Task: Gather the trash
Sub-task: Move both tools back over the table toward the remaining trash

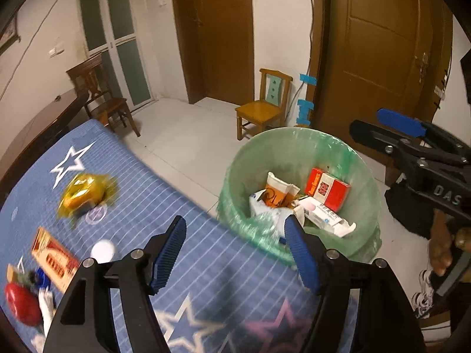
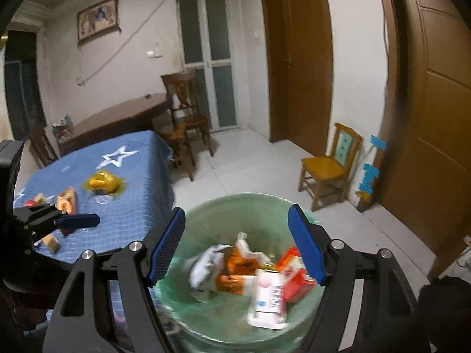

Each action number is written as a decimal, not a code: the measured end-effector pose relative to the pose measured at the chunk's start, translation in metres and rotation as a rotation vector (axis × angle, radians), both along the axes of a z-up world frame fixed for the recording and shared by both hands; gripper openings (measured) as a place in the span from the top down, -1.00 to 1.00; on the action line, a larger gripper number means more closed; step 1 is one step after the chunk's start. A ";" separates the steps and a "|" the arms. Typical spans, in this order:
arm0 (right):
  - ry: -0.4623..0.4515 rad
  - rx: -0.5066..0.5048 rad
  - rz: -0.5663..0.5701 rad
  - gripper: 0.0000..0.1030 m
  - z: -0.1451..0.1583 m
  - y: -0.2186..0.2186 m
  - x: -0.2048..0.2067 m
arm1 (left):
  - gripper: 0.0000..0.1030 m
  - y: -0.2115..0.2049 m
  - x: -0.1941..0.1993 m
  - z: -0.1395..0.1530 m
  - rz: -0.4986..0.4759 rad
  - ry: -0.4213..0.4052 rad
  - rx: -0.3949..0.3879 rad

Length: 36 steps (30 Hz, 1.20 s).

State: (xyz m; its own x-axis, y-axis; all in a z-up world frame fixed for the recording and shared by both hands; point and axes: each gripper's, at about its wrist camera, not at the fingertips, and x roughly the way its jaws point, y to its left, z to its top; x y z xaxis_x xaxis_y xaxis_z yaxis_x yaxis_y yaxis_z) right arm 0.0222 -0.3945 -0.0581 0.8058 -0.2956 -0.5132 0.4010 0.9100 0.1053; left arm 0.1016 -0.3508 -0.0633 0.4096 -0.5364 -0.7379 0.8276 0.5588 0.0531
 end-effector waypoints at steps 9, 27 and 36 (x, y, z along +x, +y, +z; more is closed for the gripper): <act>-0.010 0.017 0.145 -0.33 -0.005 0.054 0.030 | -0.47 0.098 -0.006 0.023 0.087 -0.011 -0.086; 0.071 -0.049 0.466 -0.33 -0.012 0.164 0.093 | -0.51 0.355 0.032 0.016 0.571 0.091 -0.186; 0.148 -0.128 0.666 -0.33 -0.003 0.220 0.175 | -0.51 0.409 0.140 0.067 0.784 0.145 -0.203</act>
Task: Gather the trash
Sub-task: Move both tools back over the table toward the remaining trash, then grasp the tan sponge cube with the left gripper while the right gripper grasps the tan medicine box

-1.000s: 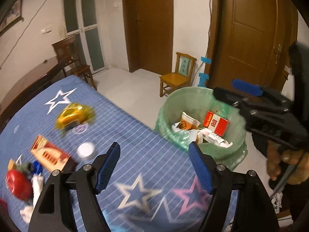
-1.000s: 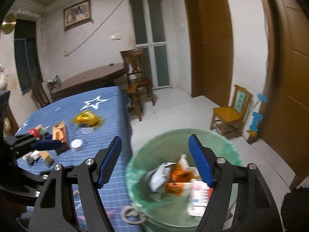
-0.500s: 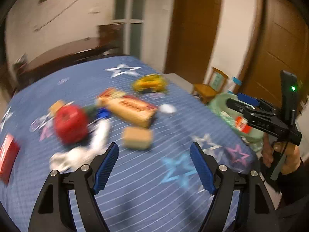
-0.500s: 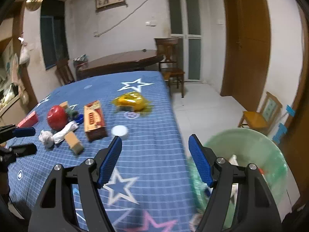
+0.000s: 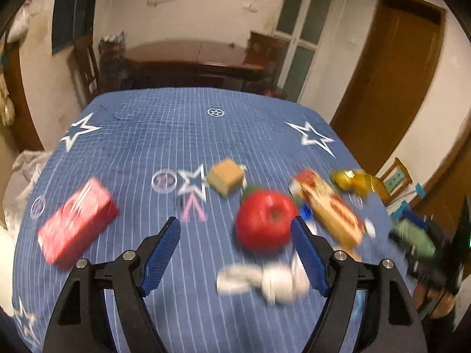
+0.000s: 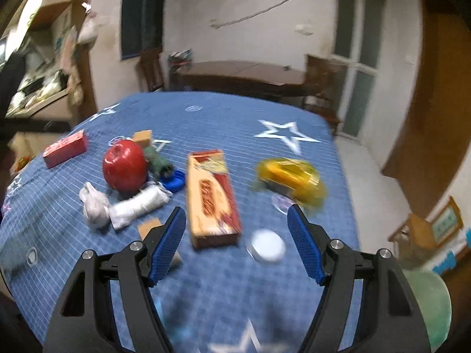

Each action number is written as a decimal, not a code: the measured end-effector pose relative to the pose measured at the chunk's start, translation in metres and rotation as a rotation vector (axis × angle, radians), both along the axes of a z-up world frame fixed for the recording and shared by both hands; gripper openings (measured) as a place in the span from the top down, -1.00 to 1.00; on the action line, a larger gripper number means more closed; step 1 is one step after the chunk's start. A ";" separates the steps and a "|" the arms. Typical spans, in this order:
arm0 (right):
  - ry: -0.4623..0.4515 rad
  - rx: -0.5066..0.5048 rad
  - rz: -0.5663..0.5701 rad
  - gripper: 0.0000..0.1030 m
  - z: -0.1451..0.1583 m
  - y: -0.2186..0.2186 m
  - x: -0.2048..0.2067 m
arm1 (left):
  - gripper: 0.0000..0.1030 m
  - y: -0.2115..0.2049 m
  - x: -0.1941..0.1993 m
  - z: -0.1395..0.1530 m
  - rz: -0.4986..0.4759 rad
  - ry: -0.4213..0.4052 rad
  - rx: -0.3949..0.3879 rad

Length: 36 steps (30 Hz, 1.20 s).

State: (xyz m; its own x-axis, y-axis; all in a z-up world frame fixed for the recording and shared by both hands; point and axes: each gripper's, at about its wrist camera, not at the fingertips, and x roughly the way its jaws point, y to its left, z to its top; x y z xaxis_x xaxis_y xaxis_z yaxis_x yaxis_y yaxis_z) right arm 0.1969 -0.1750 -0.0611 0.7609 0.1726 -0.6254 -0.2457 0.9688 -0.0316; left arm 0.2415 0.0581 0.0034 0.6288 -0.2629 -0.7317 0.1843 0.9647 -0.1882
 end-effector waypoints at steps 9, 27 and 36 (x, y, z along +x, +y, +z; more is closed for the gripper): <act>0.179 -0.078 0.108 -0.47 -0.014 0.020 0.072 | -0.50 -0.037 0.131 -0.045 0.046 0.247 0.137; 0.314 -0.088 0.158 -0.07 -0.045 0.035 0.092 | 0.09 -0.040 0.159 -0.079 0.065 0.277 0.165; 0.166 -0.047 0.112 -0.07 0.000 0.023 0.068 | 0.10 -0.035 0.102 -0.001 0.056 0.063 0.156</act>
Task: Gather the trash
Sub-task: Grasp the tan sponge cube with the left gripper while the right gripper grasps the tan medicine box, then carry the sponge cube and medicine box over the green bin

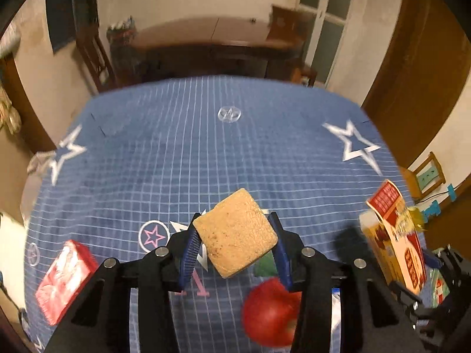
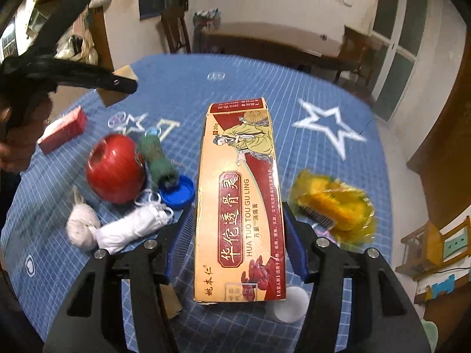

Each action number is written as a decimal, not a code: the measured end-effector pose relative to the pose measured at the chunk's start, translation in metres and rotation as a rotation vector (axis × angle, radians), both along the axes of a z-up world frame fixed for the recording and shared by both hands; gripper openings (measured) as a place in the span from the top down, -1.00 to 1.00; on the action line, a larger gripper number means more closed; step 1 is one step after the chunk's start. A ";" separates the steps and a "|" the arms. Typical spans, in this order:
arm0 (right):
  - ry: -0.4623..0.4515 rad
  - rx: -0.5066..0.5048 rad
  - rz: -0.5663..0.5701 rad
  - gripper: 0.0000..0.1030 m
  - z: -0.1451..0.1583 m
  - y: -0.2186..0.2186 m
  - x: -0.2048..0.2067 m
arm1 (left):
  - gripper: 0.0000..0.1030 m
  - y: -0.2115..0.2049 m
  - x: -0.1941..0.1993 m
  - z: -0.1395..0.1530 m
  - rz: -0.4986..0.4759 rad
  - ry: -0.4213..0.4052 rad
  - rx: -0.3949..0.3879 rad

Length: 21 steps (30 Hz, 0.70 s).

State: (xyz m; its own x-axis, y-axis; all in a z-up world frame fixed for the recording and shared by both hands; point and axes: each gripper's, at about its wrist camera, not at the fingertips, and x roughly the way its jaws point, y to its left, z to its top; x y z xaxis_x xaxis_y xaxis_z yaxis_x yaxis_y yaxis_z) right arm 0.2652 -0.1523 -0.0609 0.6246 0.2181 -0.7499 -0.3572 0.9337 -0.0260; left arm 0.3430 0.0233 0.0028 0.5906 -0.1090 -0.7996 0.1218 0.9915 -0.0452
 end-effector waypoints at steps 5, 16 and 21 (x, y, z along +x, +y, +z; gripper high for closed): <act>-0.091 0.043 -0.037 -0.07 0.022 -0.001 -0.024 | 0.11 -0.011 -0.052 0.022 0.015 -0.137 0.064; -0.308 0.050 -0.175 -0.07 0.036 0.013 -0.102 | 0.11 -0.025 -0.162 0.026 0.068 -0.340 0.174; -0.360 0.085 -0.216 -0.07 0.037 0.013 -0.129 | 0.11 -0.044 -0.197 0.023 0.047 -0.406 0.197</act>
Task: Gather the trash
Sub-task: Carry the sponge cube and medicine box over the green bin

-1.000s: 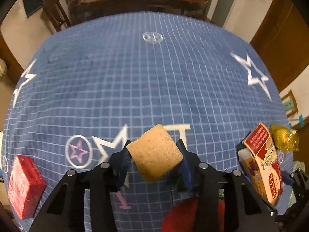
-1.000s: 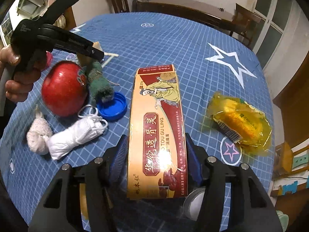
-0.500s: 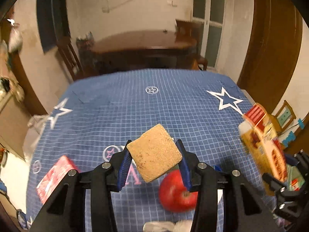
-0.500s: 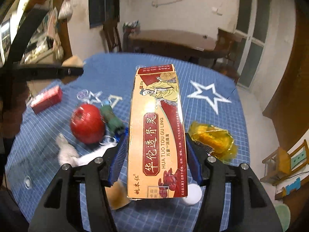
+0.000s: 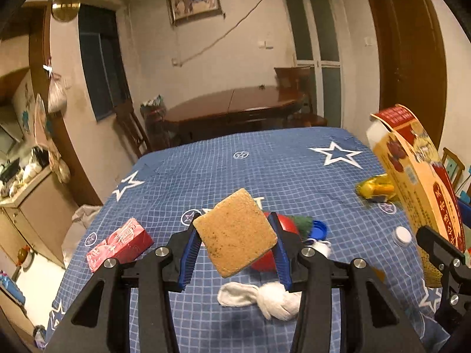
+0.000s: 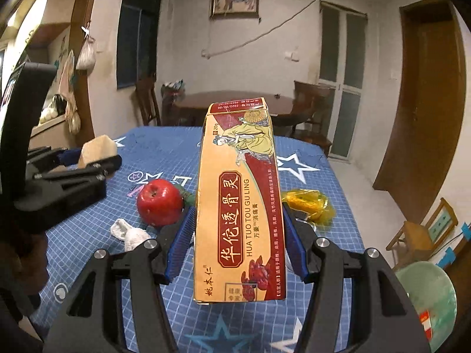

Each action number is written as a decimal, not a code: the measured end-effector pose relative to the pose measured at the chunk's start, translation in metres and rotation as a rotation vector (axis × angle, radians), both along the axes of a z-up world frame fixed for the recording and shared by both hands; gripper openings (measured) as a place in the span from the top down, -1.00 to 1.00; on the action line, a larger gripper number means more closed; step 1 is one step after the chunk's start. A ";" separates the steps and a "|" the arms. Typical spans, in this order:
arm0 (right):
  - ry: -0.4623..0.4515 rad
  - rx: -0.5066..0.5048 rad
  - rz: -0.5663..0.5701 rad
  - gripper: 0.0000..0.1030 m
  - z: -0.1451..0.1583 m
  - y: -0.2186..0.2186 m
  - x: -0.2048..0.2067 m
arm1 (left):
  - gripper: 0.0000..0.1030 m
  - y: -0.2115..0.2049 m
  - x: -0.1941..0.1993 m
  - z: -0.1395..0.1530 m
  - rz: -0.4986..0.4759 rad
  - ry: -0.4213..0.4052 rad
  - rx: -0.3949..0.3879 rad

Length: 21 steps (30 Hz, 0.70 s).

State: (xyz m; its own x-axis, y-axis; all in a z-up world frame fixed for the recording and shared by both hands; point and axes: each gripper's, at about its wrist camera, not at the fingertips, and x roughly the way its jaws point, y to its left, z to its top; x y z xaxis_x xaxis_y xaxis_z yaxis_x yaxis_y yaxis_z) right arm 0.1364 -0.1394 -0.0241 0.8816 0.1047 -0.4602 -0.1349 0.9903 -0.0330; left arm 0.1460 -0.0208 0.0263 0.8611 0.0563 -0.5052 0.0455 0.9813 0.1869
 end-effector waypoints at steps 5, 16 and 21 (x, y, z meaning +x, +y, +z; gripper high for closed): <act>-0.035 -0.014 -0.039 -0.07 0.008 -0.012 -0.018 | 0.11 -0.030 -0.021 0.004 -0.053 -0.042 0.022; -0.082 -0.033 -0.230 -0.07 0.027 -0.086 -0.055 | 0.11 -0.129 -0.041 0.024 -0.235 -0.092 0.041; -0.088 -0.030 -0.333 -0.07 0.030 -0.128 -0.073 | 0.11 -0.184 -0.049 0.027 -0.330 -0.103 0.059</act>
